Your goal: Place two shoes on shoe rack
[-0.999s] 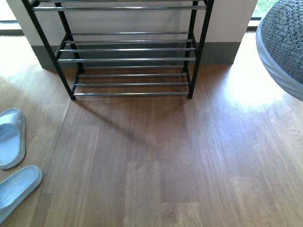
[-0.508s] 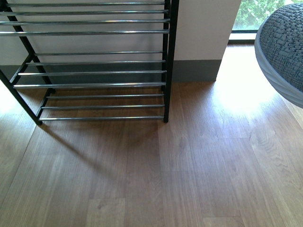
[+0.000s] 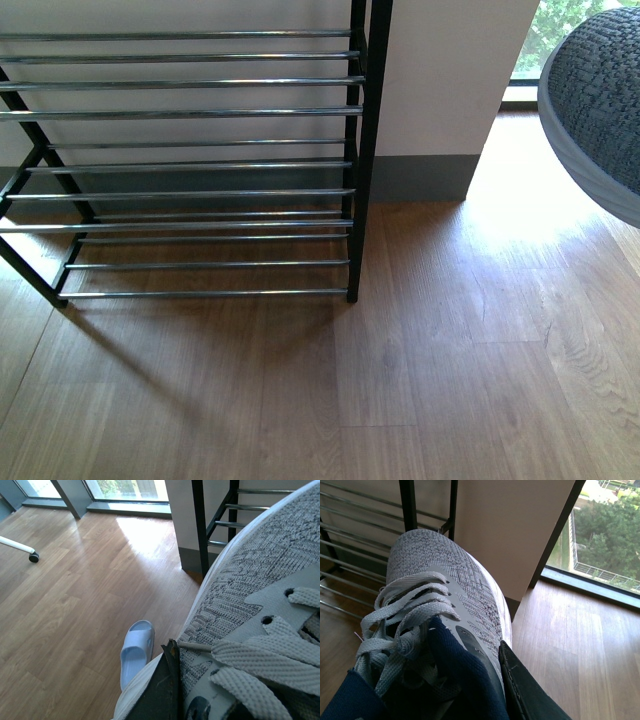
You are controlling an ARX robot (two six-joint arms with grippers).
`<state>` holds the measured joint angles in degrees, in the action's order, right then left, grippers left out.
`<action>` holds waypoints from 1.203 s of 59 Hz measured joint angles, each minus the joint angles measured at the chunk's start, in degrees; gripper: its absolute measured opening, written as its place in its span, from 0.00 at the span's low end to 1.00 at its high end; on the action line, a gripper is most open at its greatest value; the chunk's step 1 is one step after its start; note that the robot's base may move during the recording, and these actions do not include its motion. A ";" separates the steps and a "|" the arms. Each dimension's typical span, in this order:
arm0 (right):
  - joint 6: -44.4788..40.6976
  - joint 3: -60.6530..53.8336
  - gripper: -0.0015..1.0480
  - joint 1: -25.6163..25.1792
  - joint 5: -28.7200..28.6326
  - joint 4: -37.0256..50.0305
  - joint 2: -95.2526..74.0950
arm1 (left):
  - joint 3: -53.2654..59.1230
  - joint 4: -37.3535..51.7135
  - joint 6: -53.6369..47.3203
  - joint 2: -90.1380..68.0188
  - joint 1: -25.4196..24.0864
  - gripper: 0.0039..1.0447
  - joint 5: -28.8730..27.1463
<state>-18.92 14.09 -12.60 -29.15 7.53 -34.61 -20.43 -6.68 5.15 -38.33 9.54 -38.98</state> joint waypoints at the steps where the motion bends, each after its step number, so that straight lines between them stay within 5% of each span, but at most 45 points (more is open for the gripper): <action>1: 0.00 0.00 0.01 -0.02 0.00 0.00 0.07 | 0.00 0.00 0.00 0.00 0.00 0.01 0.02; 71: 0.00 -0.11 0.01 0.07 0.00 -0.04 -0.07 | 0.02 0.00 -0.02 -0.02 -0.07 0.01 -0.04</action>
<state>-18.92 13.98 -12.53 -29.15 7.49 -34.68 -20.40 -6.68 5.13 -38.35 9.48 -39.03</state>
